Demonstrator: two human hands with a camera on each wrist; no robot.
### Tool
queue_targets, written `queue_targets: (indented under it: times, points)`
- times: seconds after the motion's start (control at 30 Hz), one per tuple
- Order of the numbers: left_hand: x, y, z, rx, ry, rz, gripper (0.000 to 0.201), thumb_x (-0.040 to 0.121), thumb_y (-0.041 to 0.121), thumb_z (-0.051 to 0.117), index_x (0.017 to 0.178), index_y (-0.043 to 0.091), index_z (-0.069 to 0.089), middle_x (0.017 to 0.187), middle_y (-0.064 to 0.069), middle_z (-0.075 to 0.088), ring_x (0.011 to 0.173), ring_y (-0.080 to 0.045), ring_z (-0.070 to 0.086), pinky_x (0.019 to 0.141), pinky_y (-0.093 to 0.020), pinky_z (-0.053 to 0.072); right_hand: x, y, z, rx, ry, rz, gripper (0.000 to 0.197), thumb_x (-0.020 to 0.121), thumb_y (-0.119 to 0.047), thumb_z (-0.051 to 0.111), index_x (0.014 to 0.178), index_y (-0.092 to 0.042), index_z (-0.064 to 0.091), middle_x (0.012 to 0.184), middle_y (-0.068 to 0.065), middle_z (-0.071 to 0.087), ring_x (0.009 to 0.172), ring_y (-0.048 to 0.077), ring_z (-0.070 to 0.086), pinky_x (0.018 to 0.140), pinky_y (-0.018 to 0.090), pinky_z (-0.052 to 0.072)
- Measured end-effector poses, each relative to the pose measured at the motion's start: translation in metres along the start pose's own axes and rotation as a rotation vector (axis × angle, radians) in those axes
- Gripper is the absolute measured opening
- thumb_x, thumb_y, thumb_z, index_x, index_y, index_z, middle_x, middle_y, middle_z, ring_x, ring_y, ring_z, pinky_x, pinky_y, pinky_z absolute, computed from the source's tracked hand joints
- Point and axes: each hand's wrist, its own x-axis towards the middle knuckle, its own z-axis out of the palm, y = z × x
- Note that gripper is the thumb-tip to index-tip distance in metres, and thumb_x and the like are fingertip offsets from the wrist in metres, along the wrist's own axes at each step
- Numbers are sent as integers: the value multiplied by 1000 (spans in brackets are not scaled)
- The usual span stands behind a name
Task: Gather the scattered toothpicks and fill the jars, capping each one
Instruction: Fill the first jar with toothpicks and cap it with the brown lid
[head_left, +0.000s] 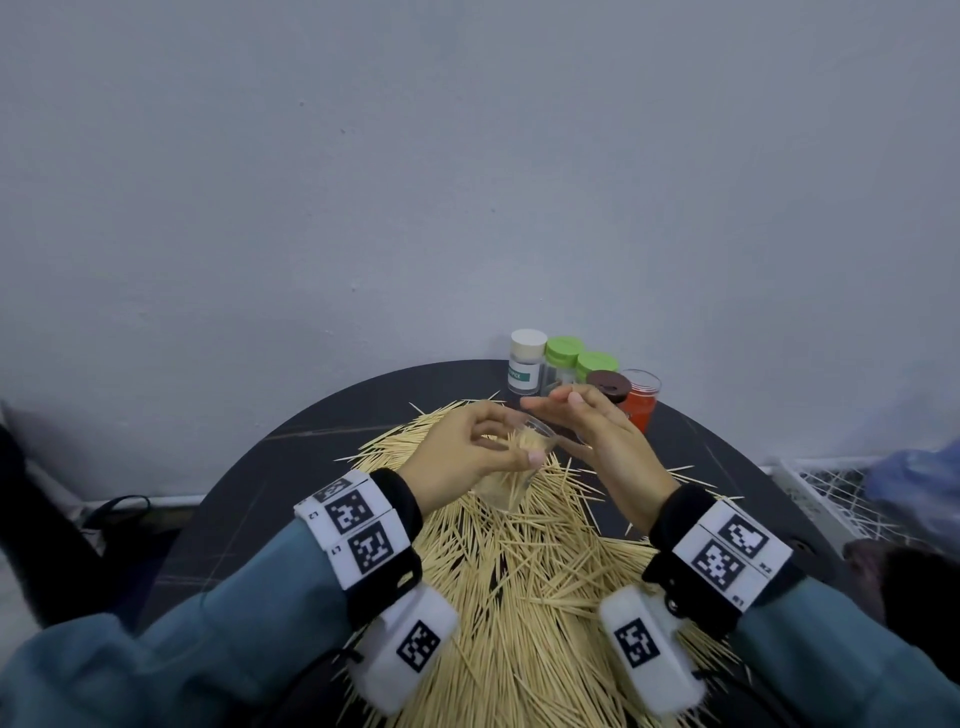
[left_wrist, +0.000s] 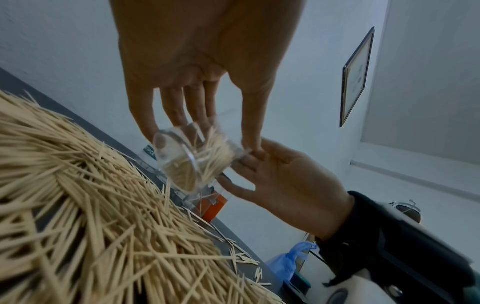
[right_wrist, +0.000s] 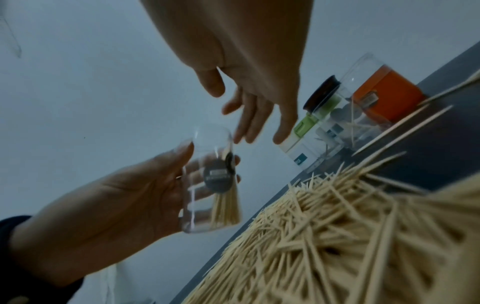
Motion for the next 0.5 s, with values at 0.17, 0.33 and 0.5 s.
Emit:
queue_targets:
  times: [0.17, 0.33, 0.5]
  points:
    - [3, -2, -8, 12, 92, 14, 50, 70, 18, 80, 116, 15, 60, 113, -2, 62, 88, -7, 61, 67, -11, 49, 7, 1, -21, -695, -59, 277, 24, 92, -22, 55, 114, -13, 50, 115, 5, 57, 103, 14, 53, 90, 27, 41]
    - [3, 0, -9, 32, 92, 22, 50, 71, 17, 80, 116, 15, 59, 113, 0, 62, 88, -5, 60, 64, -9, 49, 4, -3, -13, -1194, -283, 480, 56, 82, -43, 65, 123, -7, 52, 120, 6, 57, 110, 19, 53, 93, 30, 43]
    - [4, 1, -9, 49, 84, 23, 51, 69, 18, 81, 115, 15, 59, 111, 1, 62, 93, -10, 60, 69, -13, 46, 5, 1, 7, -1335, -317, 491, 64, 78, -46, 69, 126, -10, 46, 125, 5, 53, 110, 19, 51, 87, 28, 43]
